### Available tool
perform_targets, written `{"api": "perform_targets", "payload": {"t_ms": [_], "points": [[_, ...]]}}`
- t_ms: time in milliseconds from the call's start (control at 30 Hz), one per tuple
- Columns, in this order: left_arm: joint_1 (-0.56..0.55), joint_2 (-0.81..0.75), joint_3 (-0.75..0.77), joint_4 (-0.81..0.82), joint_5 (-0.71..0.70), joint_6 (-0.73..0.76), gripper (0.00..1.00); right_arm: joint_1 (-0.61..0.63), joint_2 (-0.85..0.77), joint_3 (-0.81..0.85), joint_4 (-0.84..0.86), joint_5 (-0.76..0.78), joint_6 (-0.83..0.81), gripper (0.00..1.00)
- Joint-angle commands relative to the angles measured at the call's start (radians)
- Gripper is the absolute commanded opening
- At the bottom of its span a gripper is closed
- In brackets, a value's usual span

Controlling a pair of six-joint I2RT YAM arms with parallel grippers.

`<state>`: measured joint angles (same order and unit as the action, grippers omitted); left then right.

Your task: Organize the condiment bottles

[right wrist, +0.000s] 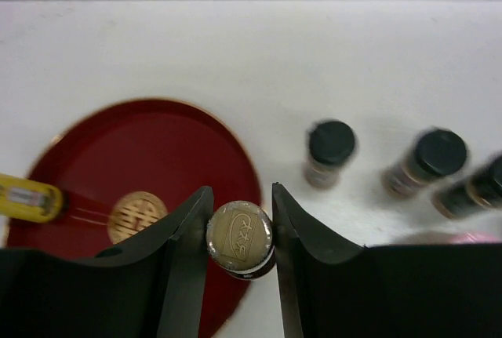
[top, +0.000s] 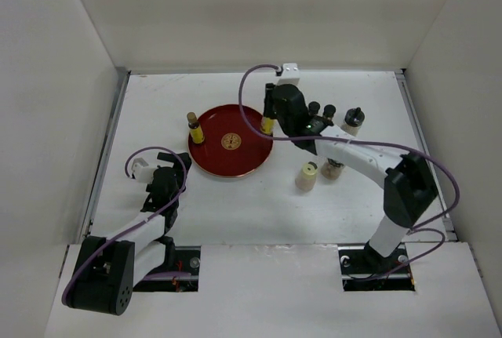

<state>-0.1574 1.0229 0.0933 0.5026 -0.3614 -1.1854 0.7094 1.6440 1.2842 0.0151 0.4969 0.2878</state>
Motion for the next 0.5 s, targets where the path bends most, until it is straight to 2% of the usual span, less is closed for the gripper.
{"api": "perform_targets", "payload": {"t_ms": [0,267,467], "points": [[0.003,-0.02,0.014,0.05,0.001,0.007,1.0,0.057,0.115,0.168,0.132,-0.032,-0.001,0.22],[-0.003,-0.02,0.014,0.05,-0.007,0.012,1.0,0.129,0.454,0.538,0.158,-0.055,-0.007,0.22],[-0.004,-0.015,0.014,0.05,-0.01,0.012,1.0,0.137,0.612,0.711,0.169,-0.043,0.011,0.23]]}}
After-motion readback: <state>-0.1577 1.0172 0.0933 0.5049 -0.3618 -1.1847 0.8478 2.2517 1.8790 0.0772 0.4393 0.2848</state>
